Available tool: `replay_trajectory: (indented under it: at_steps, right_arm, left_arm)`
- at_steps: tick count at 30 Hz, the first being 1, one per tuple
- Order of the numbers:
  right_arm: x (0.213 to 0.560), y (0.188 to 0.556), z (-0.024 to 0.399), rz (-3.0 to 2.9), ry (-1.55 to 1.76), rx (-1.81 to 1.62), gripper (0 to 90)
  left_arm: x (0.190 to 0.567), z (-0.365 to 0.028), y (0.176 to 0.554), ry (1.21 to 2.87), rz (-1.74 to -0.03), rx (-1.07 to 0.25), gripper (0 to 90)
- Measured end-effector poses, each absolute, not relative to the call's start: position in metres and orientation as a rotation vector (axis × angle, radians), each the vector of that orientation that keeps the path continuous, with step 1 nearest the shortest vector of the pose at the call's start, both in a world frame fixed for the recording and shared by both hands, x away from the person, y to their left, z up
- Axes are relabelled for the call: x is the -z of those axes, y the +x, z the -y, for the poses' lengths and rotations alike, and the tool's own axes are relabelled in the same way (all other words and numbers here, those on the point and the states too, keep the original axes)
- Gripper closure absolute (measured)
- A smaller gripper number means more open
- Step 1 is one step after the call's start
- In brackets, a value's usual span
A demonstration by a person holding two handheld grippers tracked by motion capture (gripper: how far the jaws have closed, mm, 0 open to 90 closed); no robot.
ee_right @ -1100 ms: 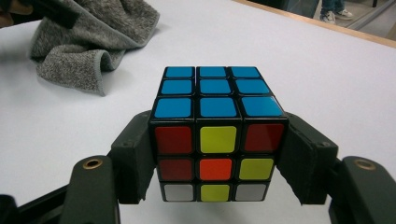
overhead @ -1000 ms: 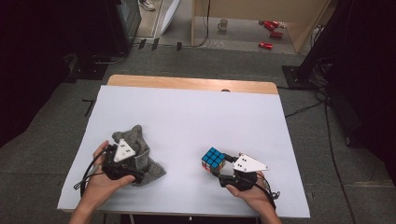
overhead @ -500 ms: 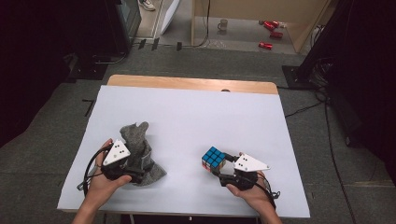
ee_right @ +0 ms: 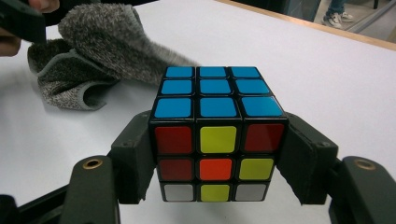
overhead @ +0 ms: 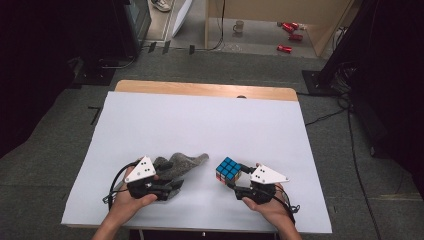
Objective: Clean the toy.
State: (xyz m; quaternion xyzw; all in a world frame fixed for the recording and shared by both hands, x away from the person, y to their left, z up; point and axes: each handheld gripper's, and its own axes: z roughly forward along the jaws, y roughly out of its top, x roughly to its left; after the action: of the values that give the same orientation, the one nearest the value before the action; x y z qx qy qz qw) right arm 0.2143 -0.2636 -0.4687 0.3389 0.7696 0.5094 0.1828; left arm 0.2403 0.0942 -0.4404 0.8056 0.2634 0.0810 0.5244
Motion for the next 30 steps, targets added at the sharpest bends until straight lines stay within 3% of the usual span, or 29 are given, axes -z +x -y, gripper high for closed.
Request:
replay_trajectory:
  at_steps: [4, 8, 22, 30]
  right_arm:
    - [0.463, 0.214, 0.264, -2.162, 0.949, -1.474, 35.2]
    - [0.453, 0.212, 0.264, -2.148, 0.931, -1.508, 35.1]
    - [0.430, 0.201, 0.253, -2.182, 0.838, -1.583, 35.1]
    - [0.423, 0.197, 0.244, -2.199, 0.812, -1.620, 35.2]
  left_arm:
    - [0.432, -0.099, 0.241, 1.874, -0.596, -0.131, 14.0]
    - [0.426, -0.089, 0.237, 1.876, -0.542, -0.112, 9.2]
    - [0.437, -0.043, 0.249, 1.919, -0.426, -0.004, 9.4]
    - [0.445, -0.027, 0.247, 1.954, -0.393, -0.008, 12.8]
